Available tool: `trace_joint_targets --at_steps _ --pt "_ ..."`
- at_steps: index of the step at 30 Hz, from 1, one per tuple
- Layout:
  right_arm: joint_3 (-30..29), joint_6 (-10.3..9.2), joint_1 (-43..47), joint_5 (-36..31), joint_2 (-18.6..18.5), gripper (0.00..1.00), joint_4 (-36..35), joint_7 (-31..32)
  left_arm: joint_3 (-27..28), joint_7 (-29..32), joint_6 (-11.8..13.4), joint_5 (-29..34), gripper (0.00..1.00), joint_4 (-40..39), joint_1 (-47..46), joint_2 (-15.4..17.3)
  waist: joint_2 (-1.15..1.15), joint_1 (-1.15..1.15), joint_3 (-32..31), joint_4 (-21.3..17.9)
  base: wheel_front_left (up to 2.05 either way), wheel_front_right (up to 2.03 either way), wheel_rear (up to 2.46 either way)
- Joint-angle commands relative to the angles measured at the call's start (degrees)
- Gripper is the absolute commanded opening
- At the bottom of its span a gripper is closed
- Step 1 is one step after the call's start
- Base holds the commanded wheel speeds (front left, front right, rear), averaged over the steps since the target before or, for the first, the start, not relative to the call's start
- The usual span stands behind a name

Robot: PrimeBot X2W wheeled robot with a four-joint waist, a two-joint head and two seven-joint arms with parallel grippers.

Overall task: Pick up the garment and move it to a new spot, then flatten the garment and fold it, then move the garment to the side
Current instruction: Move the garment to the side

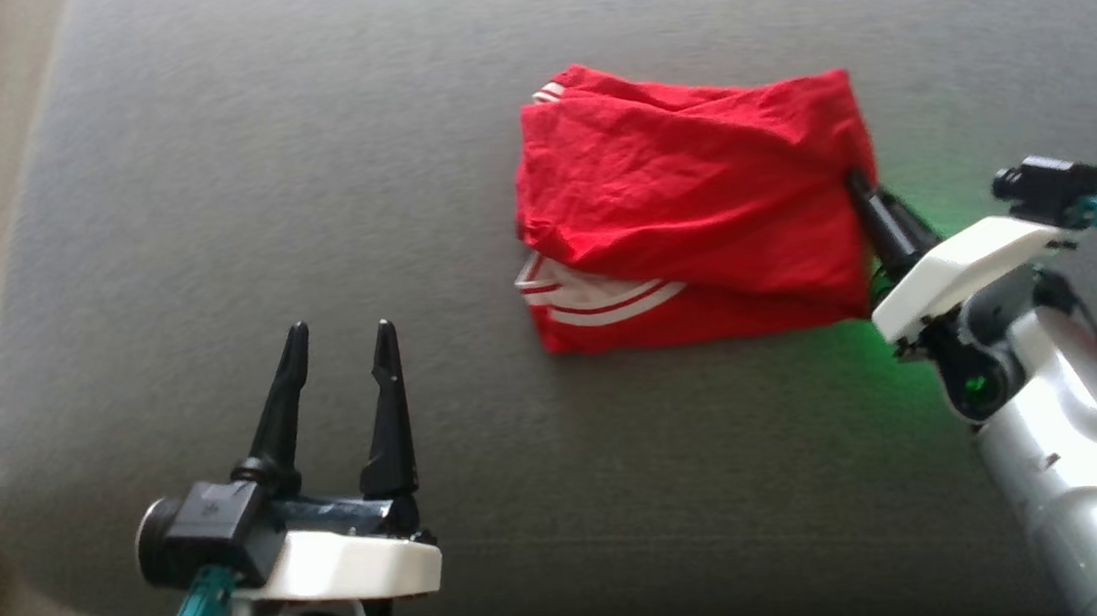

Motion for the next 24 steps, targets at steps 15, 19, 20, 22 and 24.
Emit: trace_joint_targets --at_steps 15,19,20,22,24 --pt "-6.93 -0.01 -2.24 -14.04 -8.53 0.0 -7.83 -1.17 3.99 -0.45 -2.13 3.23 1.0 -2.74 -2.34 -0.24 0.0 0.0 1.72 -13.83 0.0 0.0 0.0" --pt "-11.89 -0.01 -4.26 -18.82 -9.58 0.0 -8.34 -0.83 4.5 -0.45 -2.91 4.02 1.0 -2.69 -2.64 -0.24 0.0 0.0 2.41 -15.81 0.0 0.0 0.0" --pt "-13.09 -0.01 -4.88 -20.12 -9.82 0.0 -8.44 -0.64 4.58 -0.45 -3.14 4.22 1.0 -2.67 -2.73 -0.24 0.0 0.0 2.57 -16.17 0.0 0.0 0.0" --pt "-15.21 -0.01 -6.3 -22.92 -10.07 0.0 -8.94 -0.25 4.77 -0.45 -3.5 4.6 1.0 -2.66 -2.85 -0.24 0.0 0.0 2.89 -16.83 0.0 0.0 0.0" --pt "-17.18 -0.01 -7.87 -25.6 -10.35 0.0 -9.31 0.43 4.93 -0.45 -3.83 5.0 1.0 -2.66 -2.94 -0.24 0.0 0.0 3.36 -17.29 0.0 0.0 0.0"
